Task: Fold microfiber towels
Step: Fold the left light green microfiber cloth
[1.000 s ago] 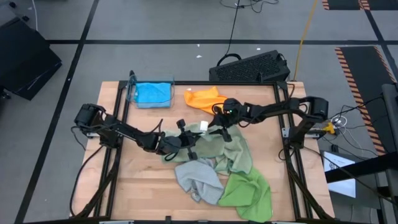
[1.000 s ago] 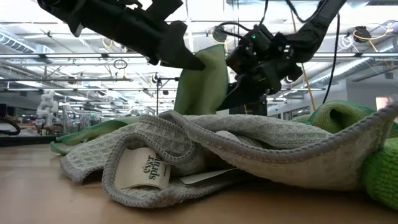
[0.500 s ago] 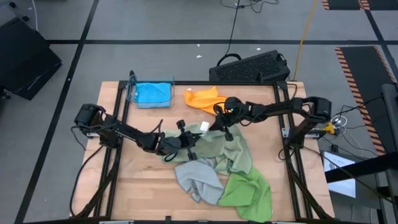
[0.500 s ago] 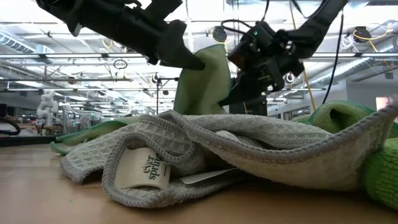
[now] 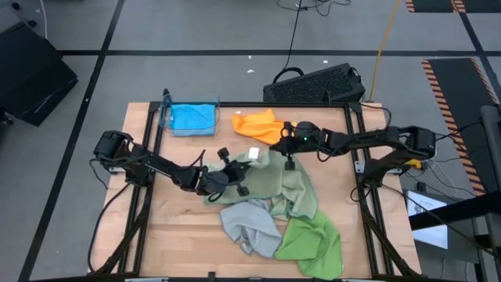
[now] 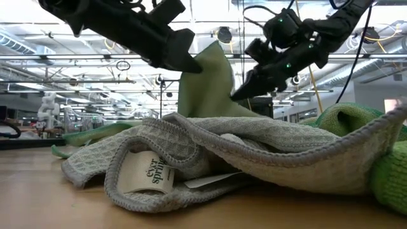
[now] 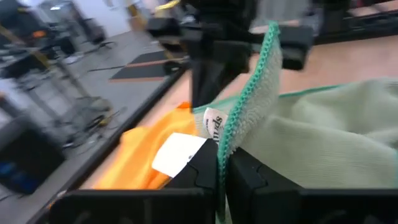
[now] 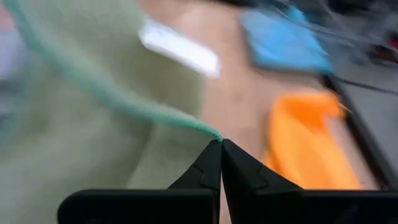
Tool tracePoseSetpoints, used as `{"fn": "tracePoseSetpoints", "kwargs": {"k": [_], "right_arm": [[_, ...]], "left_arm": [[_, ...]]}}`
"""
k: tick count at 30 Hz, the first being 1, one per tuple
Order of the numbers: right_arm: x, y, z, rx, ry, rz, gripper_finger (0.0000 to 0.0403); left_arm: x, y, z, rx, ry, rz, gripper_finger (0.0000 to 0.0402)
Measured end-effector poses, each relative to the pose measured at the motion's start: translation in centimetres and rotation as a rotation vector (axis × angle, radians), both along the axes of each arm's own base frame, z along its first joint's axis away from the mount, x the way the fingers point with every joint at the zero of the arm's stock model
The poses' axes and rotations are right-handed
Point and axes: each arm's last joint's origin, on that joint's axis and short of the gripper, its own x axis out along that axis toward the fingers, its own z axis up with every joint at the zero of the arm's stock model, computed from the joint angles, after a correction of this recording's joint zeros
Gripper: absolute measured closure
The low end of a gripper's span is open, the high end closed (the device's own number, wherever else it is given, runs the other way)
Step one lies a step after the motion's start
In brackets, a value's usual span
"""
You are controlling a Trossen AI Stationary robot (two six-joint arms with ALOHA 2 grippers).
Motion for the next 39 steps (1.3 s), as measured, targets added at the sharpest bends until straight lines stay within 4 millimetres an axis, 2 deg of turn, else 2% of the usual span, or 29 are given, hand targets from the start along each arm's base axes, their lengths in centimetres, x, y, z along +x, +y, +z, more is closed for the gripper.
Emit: {"fn": "tracePoseSetpoints", "kwargs": {"k": [4, 9, 12, 15, 18, 22, 26, 29, 32, 39], "right_arm": [[-0.4, -0.8, -0.2, -0.081, 0.030, -0.142, 0.0401], [-0.6, -1.7, 0.0, -0.071, 0.002, -0.181, 0.0394], [-0.5, -1.9, 0.3, -0.041, -0.047, -0.194, 0.0377], [-0.3, -1.8, 0.5, 0.006, -0.081, -0.154, 0.0350], [-0.7, -1.5, 0.4, 0.035, -0.034, -0.147, 0.0323], [-2.0, -1.1, 1.4, 0.073, 0.005, -0.172, 0.0299], [-3.8, 0.1, 2.5, 0.174, 0.060, -0.190, 0.0294], [-4.7, 1.4, 1.9, 0.288, 0.101, -0.120, 0.0298], [-5.1, 2.5, 0.3, 0.333, 0.153, -0.098, 0.0305], [-4.0, 3.1, -2.5, 0.424, 0.182, -0.111, 0.0325]], "left_arm": [[-0.1, 0.2, 0.1, 0.037, -0.009, 0.085, 0.0396], [0.1, 0.9, 0.3, 0.023, -0.035, 0.089, 0.0380], [0.2, 1.0, 0.3, 0.011, -0.034, 0.077, 0.0387], [0.2, 0.9, 0.3, -0.003, -0.034, 0.043, 0.0396], [0.3, 0.9, 0.3, -0.028, -0.041, 0.016, 0.0386], [0.3, 1.0, 0.0, -0.072, -0.037, 0.002, 0.0383], [0.4, 1.2, -0.1, -0.111, -0.042, -0.038, 0.0396], [0.4, 1.2, -0.1, -0.117, -0.040, -0.050, 0.0391], [0.4, 1.2, -0.1, -0.117, -0.040, -0.052, 0.0382], [0.5, 1.2, -0.2, -0.183, -0.043, -0.129, 0.0396]]}}
